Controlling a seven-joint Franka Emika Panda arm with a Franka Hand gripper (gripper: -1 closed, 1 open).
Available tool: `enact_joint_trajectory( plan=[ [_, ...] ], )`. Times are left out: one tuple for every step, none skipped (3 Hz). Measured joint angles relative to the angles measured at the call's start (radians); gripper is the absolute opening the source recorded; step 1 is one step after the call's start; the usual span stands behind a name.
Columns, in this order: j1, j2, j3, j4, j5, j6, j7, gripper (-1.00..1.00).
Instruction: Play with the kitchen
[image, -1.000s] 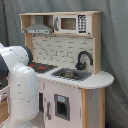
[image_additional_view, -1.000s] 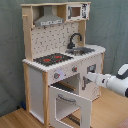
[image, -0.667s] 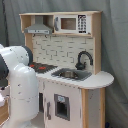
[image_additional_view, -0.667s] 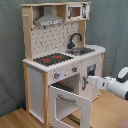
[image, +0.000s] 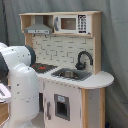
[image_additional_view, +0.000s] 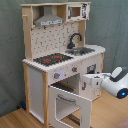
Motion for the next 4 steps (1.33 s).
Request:
enact_joint_trajectory(
  plan=[
    [-0.051, 0.0, -0.018, -0.01, -0.057, 0.018, -0.072, 1.0],
    [-0.086, 0.0, -0.059, -0.012, -0.127, 0.077, -0.101, 1.0],
    [-0.117, 0.0, -0.104, -0.012, -0.185, 0.151, -0.101, 1.0],
    [-0.135, 0.001, -0.138, -0.014, -0.238, 0.222, -0.143, 1.0]
  ],
)
